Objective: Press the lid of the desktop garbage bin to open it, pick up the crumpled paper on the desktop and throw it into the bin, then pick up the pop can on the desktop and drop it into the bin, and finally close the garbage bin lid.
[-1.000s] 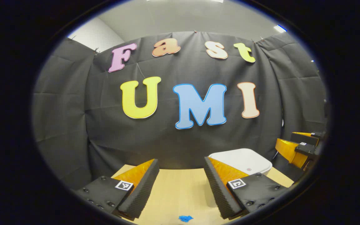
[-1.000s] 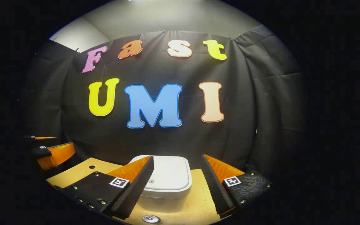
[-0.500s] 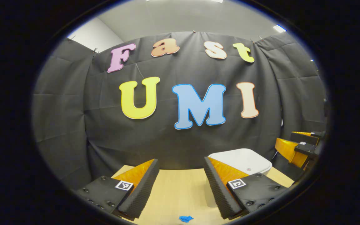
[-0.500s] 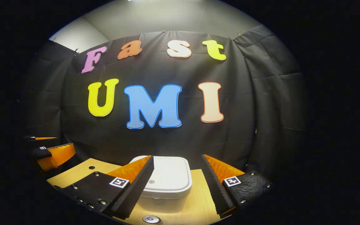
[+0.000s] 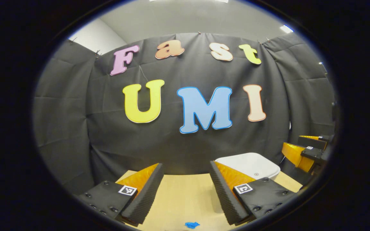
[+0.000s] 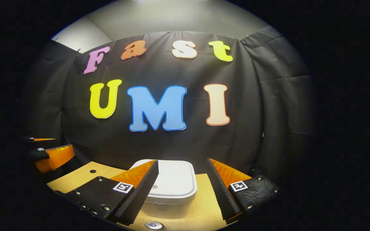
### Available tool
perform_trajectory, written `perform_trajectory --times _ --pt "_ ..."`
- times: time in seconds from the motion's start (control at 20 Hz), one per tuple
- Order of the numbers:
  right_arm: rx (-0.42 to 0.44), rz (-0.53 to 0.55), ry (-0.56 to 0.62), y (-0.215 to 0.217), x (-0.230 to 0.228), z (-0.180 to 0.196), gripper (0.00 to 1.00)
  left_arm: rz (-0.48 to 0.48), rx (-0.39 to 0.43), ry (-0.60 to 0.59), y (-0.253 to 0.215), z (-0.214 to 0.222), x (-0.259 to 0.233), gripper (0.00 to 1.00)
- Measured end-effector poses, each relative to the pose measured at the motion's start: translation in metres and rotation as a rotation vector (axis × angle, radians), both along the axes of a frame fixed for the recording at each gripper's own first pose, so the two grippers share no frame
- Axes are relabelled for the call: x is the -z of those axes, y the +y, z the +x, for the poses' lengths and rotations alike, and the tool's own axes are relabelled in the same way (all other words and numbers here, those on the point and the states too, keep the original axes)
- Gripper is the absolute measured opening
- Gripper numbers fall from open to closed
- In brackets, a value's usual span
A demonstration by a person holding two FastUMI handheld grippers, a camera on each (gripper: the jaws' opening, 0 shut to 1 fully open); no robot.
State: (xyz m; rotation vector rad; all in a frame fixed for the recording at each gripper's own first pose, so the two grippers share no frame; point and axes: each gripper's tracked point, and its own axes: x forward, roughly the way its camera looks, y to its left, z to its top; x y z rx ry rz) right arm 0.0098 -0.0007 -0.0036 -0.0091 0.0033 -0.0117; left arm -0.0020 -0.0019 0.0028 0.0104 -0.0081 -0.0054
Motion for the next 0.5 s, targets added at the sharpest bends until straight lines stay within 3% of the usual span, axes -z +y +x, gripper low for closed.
perform_trajectory --times 0.05,0.15,0.2,0.25,0.3,0.35,0.4,0.5 --pt "-0.005 0.001 0.007 0.001 0.002 0.003 1.0 0.001 -0.002 0.0 0.0 0.0 0.001 0.94" --pt "-0.021 0.013 0.041 0.005 0.008 0.013 0.81 0.002 -0.004 0.001 0.0 0.001 0.001 0.94" --pt "-0.03 0.024 0.062 0.007 0.015 0.016 0.87 0.002 -0.006 0.002 0.001 0.002 0.001 0.94" --pt "-0.038 0.035 0.075 0.008 0.02 0.02 0.66 0.002 -0.007 0.003 0.002 0.002 0.003 0.95" --pt "-0.038 0.039 0.084 0.007 0.023 0.022 0.6 0.003 -0.009 0.003 0.002 0.002 0.003 0.94" --pt "-0.053 0.042 0.098 0.009 0.028 0.025 0.42 0.004 -0.011 0.004 0.002 0.003 0.003 0.94" --pt "-0.068 0.039 0.117 0.014 0.035 0.029 0.4 0.004 -0.014 0.004 0.003 0.004 0.004 0.94" --pt "-0.034 0.032 0.135 0.007 0.042 0.034 0.21 0.007 -0.019 0.004 0.003 0.004 0.005 0.95"
